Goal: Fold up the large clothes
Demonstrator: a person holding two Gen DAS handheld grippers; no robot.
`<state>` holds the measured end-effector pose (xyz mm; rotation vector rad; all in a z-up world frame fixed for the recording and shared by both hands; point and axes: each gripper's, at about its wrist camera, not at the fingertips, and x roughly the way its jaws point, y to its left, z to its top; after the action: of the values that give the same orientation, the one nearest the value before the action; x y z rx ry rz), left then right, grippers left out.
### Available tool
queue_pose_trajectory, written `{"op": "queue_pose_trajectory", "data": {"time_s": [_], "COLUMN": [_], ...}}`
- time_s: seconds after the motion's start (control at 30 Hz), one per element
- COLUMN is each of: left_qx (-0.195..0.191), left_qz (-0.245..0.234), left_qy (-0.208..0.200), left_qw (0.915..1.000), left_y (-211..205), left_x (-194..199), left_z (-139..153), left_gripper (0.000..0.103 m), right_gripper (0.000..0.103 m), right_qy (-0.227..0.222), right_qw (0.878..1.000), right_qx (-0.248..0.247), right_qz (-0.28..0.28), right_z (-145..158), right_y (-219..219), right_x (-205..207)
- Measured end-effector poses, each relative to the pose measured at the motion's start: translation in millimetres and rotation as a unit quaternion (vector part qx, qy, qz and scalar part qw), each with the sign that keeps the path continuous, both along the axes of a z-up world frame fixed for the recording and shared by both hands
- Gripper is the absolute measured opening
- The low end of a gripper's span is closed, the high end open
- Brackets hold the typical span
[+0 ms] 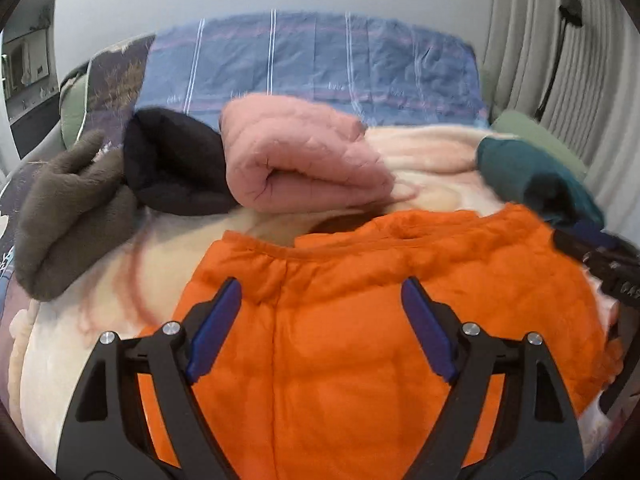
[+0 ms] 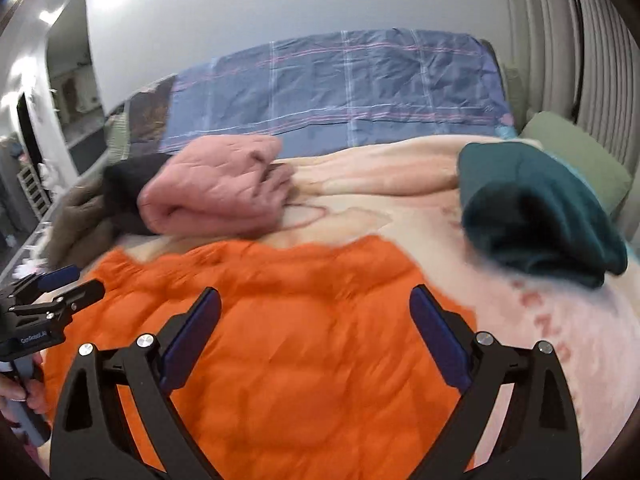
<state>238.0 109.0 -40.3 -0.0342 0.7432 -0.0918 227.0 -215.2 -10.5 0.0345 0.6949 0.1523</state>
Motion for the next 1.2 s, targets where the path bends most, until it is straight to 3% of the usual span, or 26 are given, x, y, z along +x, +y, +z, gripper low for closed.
{"op": "queue_pose_trajectory", "data": {"time_s": [0.1, 0.13, 0.17, 0.23, 0.37, 0.6, 0.7, 0.77, 0.87, 0.9, 0.97, 1.03, 1.1, 1.17, 1.2], "left_qx": [0.056, 0.037, -0.013, -0.031, -0.066, -0.063, -0.079, -0.093, -0.049, -0.024, -0.023, -0.078, -0.136, -0.175, -0.187], "left_qz": [0.038, 0.039, 0.037, 0.033, 0.027, 0.029, 0.023, 0.011, 0.033, 0.053, 0.072, 0.069, 0.053, 0.033, 0.024], "left_qy": [0.063, 0.068, 0.065, 0.058, 0.059, 0.055, 0.045, 0.017, -0.007, -0.001, 0.025, 0.065, 0.078, 0.077, 0.078], "left_qw": [0.9957, 0.9963, 0.9971, 0.9973, 0.9957, 0.9961, 0.9956, 0.9955, 0.9982, 0.9983, 0.9968, 0.9924, 0.9863, 0.9810, 0.9790], "left_y": [1.3, 10.1, 19.6, 26.8, 33.4, 27.1, 33.7, 43.1, 66.2, 78.6, 98.4, 122.2, 133.4, 139.5, 140.9], "left_x": [42.2, 46.9, 48.9, 47.7, 49.3, 40.8, 24.0, -0.2, -26.2, -30.5, -32.1, -30.9, -34.2, -36.6, -36.9], "left_z": [-51.2, -62.0, -65.7, -68.3, -74.5, -71.7, -53.9, -33.9, -18.5, -21.2, -32.8, -53.2, -66.7, -73.0, -75.7], "left_gripper": [0.087, 0.088, 0.088, 0.088, 0.088, 0.087, 0.086, 0.086, 0.088, 0.088, 0.088, 0.088, 0.088, 0.088, 0.088], "right_gripper": [0.096, 0.102, 0.102, 0.102, 0.102, 0.102, 0.102, 0.102, 0.102, 0.102, 0.101, 0.097, 0.090, 0.072, 0.068], "right_qy": [0.044, 0.064, 0.081, 0.085, 0.086, 0.083, 0.077, 0.053, 0.022, 0.016, 0.017, 0.022, 0.026, 0.037, 0.047], "right_qw": [0.997, 0.995, 0.996, 0.996, 0.995, 0.996, 0.997, 0.998, 0.999, 1.000, 1.000, 1.000, 0.999, 0.997, 0.997], "right_qx": [-0.050, -0.068, -0.031, 0.026, 0.050, 0.027, 0.011, 0.004, 0.015, 0.018, 0.015, 0.000, -0.026, -0.042, -0.046], "right_qz": [-0.026, -0.033, -0.026, -0.023, -0.013, -0.017, -0.023, -0.034, -0.025, -0.018, -0.002, 0.021, 0.036, 0.045, 0.047], "right_z": [-36.3, -58.3, -74.9, -81.0, -86.1, -84.7, -73.4, -54.1, -24.9, -16.1, -7.0, -2.9, -4.2, -7.4, -10.1], "right_y": [-0.9, -1.3, -8.5, -23.3, -27.5, -19.9, -18.9, -17.1, -9.2, -3.7, 9.0, 29.3, 51.8, 69.8, 77.9], "right_x": [35.4, 46.8, 54.2, 56.1, 54.9, 54.4, 51.1, 36.3, 17.5, 12.8, 10.0, 11.2, 14.9, 20.2, 24.1]}}
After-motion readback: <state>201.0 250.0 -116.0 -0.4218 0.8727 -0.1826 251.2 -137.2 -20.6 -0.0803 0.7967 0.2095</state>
